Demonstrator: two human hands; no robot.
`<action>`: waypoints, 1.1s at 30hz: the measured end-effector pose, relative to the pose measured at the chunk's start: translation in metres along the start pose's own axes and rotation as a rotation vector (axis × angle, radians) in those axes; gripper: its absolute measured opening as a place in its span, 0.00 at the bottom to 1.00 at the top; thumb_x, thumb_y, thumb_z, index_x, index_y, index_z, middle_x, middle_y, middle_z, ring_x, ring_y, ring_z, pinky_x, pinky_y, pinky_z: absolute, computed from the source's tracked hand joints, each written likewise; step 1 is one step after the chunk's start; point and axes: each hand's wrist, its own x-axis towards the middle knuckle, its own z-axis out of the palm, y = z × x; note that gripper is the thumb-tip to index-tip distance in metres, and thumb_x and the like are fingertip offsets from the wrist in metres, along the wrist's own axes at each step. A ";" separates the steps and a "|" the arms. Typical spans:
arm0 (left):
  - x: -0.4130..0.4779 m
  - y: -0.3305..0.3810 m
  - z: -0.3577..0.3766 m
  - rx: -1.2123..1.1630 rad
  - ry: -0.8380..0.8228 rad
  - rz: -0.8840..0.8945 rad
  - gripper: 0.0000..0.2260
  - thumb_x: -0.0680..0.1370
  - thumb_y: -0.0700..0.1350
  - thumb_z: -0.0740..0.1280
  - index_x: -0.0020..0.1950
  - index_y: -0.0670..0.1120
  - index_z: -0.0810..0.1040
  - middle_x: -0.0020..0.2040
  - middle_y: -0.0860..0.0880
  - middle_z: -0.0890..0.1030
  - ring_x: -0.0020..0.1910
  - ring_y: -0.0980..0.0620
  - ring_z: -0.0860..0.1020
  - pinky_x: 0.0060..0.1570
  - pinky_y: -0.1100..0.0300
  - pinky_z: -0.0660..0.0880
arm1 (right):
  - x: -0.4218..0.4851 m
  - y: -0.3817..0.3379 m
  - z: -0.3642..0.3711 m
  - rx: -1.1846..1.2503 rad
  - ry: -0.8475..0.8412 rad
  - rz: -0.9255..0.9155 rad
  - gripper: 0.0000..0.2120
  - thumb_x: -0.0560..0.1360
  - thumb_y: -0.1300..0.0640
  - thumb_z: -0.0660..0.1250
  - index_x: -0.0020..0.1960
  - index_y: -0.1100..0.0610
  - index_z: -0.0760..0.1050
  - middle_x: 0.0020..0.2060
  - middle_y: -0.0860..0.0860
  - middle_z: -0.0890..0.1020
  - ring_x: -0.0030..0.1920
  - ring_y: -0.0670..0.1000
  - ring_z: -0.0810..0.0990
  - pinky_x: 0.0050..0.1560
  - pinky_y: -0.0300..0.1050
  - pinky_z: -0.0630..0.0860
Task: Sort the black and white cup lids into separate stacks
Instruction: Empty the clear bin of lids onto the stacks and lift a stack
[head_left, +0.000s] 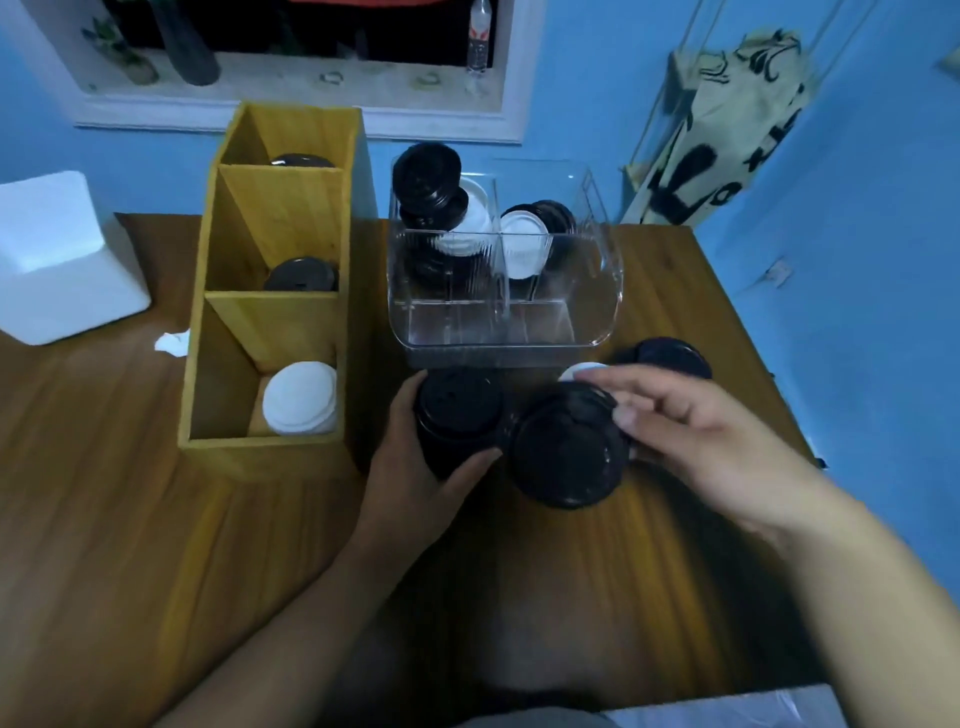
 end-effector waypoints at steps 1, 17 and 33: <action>0.000 0.001 0.000 0.008 0.000 0.005 0.42 0.70 0.55 0.79 0.77 0.57 0.58 0.70 0.61 0.70 0.68 0.75 0.65 0.65 0.79 0.62 | -0.013 0.020 0.003 0.053 -0.008 0.095 0.17 0.80 0.60 0.62 0.69 0.55 0.76 0.57 0.55 0.85 0.59 0.57 0.83 0.61 0.58 0.78; -0.001 0.000 0.003 0.095 0.014 0.078 0.42 0.72 0.53 0.77 0.79 0.53 0.57 0.71 0.62 0.64 0.70 0.69 0.61 0.65 0.82 0.57 | -0.085 0.101 0.053 -0.753 0.414 0.059 0.36 0.73 0.29 0.66 0.74 0.47 0.70 0.66 0.41 0.72 0.65 0.45 0.70 0.64 0.41 0.69; -0.004 0.004 0.004 0.126 0.033 0.115 0.40 0.72 0.50 0.78 0.77 0.56 0.58 0.70 0.61 0.66 0.70 0.68 0.63 0.64 0.82 0.58 | -0.113 0.093 -0.041 -0.395 0.439 0.057 0.31 0.66 0.43 0.75 0.69 0.40 0.73 0.63 0.34 0.77 0.63 0.33 0.74 0.60 0.28 0.71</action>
